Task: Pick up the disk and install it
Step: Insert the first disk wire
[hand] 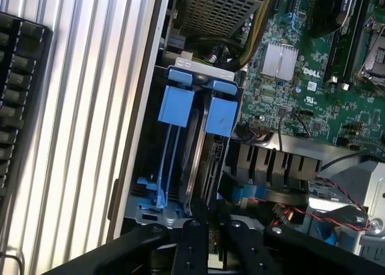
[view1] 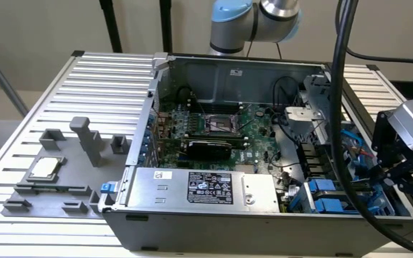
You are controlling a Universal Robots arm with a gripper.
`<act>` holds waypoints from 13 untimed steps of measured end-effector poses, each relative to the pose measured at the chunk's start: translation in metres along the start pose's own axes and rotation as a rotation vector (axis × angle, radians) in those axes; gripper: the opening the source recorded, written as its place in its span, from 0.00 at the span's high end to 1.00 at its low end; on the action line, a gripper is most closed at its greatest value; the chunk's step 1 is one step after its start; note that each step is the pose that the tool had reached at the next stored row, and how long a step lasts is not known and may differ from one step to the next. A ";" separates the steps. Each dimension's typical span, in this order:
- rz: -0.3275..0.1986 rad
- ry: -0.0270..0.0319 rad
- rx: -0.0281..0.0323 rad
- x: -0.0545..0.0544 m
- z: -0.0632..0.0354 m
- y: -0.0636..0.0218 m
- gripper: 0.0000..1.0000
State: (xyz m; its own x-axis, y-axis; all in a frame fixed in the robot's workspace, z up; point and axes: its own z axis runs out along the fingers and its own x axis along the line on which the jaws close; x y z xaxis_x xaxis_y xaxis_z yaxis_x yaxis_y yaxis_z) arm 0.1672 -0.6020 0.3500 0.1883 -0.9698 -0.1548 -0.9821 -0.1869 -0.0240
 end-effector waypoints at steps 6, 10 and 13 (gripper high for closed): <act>-0.003 -0.0003 0.0000 -0.006 0.0000 0.0003 1.00; -0.003 -0.0003 -0.0001 -0.012 -0.0014 0.0048 1.00; -0.003 -0.0004 -0.0017 -0.016 -0.0012 0.0092 1.00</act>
State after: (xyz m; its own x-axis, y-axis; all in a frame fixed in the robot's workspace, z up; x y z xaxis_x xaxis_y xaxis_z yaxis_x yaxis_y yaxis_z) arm 0.1551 -0.5880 0.3535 0.1909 -0.9693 -0.1552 -0.9816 -0.1897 -0.0227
